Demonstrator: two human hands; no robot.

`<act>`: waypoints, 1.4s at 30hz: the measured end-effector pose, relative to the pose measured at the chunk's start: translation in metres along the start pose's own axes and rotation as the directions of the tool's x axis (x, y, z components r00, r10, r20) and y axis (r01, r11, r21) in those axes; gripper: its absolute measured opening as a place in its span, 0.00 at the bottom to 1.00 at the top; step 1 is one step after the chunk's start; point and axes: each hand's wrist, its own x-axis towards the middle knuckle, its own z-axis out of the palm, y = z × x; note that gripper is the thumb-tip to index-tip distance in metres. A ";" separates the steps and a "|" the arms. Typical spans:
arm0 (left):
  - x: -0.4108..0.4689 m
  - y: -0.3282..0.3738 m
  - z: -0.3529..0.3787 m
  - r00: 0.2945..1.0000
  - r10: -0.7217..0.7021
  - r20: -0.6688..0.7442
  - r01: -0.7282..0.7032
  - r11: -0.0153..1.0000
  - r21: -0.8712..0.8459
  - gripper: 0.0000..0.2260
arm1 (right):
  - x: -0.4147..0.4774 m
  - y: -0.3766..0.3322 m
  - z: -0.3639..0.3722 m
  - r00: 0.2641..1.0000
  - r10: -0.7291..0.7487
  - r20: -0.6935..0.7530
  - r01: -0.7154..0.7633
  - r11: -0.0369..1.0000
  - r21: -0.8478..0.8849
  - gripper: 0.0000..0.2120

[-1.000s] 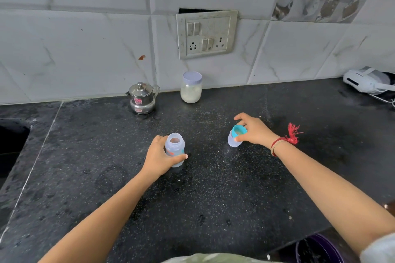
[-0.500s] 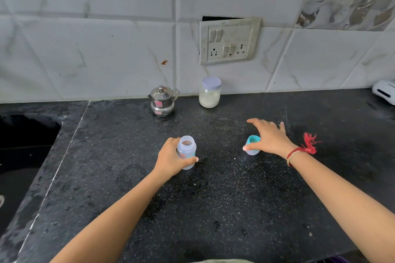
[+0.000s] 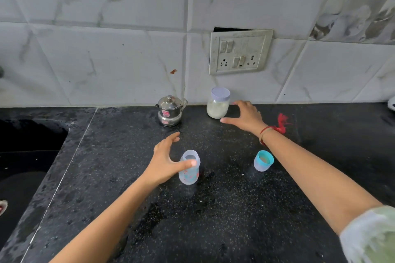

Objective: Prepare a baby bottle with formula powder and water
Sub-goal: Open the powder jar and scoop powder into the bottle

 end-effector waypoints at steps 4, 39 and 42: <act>0.007 -0.009 -0.012 0.998 -0.005 -0.070 0.003 1.000 -0.029 0.43 | 0.045 -0.019 0.001 1.000 -0.016 0.019 0.016 1.000 0.019 0.42; 0.011 0.102 -0.002 0.919 0.300 -0.257 -0.296 0.954 0.054 0.56 | -0.079 -0.119 -0.083 0.908 -0.360 -0.212 0.365 0.931 -0.019 0.35; 0.003 0.117 0.009 0.883 0.291 -0.368 -0.321 0.947 -0.021 0.52 | -0.099 -0.129 -0.082 0.890 -0.382 -0.248 0.402 0.915 0.032 0.29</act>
